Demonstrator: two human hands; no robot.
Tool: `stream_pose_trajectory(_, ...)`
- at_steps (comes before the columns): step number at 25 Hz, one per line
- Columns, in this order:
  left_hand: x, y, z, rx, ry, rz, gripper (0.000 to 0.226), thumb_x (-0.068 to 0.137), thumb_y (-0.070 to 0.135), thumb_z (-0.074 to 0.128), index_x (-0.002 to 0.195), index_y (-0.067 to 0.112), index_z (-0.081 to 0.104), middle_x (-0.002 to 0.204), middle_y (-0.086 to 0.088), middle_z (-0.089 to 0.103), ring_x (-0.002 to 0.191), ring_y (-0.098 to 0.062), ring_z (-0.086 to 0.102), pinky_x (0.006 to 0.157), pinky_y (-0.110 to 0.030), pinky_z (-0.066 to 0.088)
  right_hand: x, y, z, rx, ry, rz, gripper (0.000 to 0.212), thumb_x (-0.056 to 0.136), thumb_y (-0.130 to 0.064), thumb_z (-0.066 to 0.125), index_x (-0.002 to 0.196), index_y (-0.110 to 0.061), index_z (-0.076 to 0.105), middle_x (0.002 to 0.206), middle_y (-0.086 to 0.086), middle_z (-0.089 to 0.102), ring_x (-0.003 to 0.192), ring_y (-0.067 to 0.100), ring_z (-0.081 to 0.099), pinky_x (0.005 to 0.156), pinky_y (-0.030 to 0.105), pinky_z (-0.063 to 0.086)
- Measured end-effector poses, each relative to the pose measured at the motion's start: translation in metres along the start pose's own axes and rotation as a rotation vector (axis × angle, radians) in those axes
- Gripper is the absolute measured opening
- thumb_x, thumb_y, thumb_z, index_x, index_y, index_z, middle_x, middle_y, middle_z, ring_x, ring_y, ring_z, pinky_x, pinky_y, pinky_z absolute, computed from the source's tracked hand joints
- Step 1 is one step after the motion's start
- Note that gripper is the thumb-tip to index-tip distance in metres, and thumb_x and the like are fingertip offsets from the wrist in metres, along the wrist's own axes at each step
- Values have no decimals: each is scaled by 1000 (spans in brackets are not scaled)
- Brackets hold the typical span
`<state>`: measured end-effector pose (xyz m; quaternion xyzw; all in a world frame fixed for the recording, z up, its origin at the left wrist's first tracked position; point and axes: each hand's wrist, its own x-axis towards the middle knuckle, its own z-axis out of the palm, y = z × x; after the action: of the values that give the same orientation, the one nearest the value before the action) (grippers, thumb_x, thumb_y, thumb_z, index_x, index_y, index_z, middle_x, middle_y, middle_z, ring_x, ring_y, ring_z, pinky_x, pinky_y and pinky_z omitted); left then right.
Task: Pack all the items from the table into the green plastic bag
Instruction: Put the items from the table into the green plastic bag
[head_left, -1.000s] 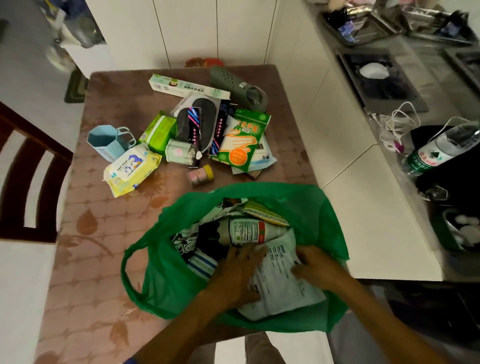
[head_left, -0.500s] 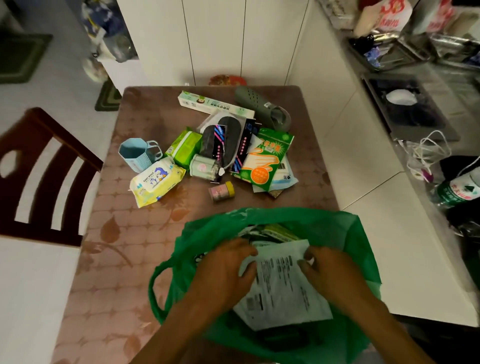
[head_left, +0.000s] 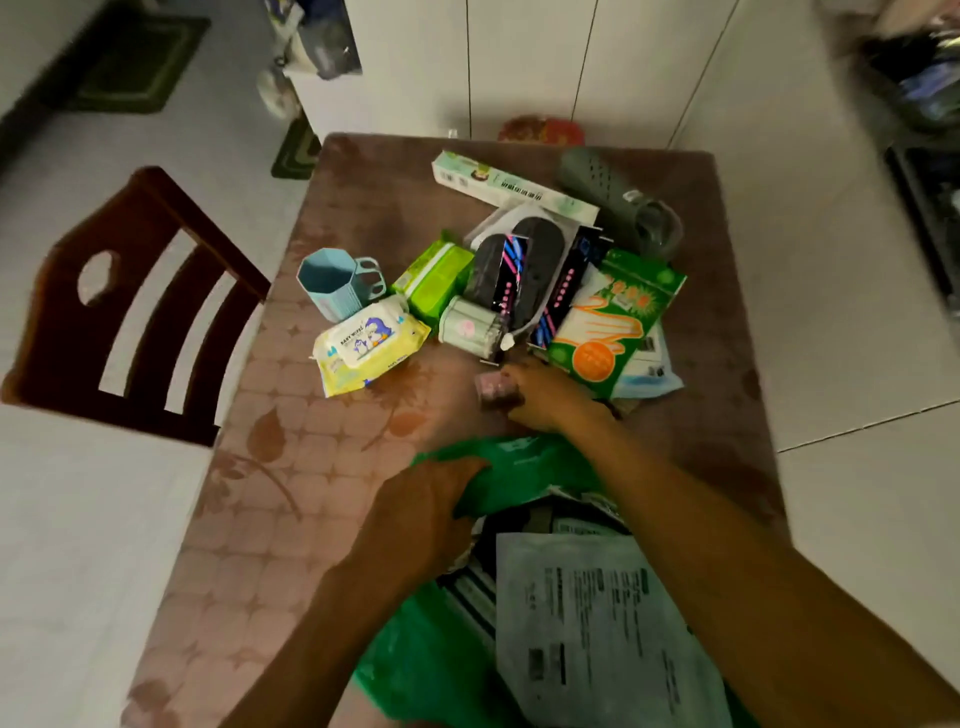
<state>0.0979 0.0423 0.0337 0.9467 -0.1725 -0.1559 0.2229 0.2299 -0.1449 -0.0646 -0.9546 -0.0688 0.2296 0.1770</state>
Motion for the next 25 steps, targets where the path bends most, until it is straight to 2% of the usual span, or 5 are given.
stream_pose_trajectory(7,4,2,9,0,89,-3,31,73,26,65,104,22,67,97,-3,71,88,-26,65,67,-26,43,30,20,30,-208,152,11,55,81,-13,62,131,-14,40,131,16,52,114,38,53,85,44,48)
stream_pose_trajectory(15,28,8,3,-500,203,-198,11,87,16,61,94,12,68,83,-7,70,71,-18,66,66,-40,55,-173,9,-59,828,704,-62,34,79,-22,70,109,-30,55,104,-9,63,92,11,62,70,25,53)
stream_pose_trajectory(18,31,12,0,-528,244,-226,10,88,19,60,90,12,67,79,-6,69,69,-17,65,63,-36,54,-245,0,-27,587,561,-238,39,74,-22,71,110,-23,59,103,-9,62,91,8,60,74,22,52)
stream_pose_trajectory(22,13,4,-2,-459,196,-169,4,86,20,65,87,16,65,76,4,65,67,-2,59,58,-26,46,-215,0,25,367,425,39,36,75,-28,71,108,-16,64,105,4,66,93,25,62,75,33,53)
stream_pose_trajectory(25,-11,-11,-13,-576,-14,-19,51,73,29,79,118,28,57,108,14,63,95,5,59,76,-14,50,-207,-7,32,208,503,35,32,80,-35,65,105,-15,67,102,7,68,90,27,62,74,30,51)
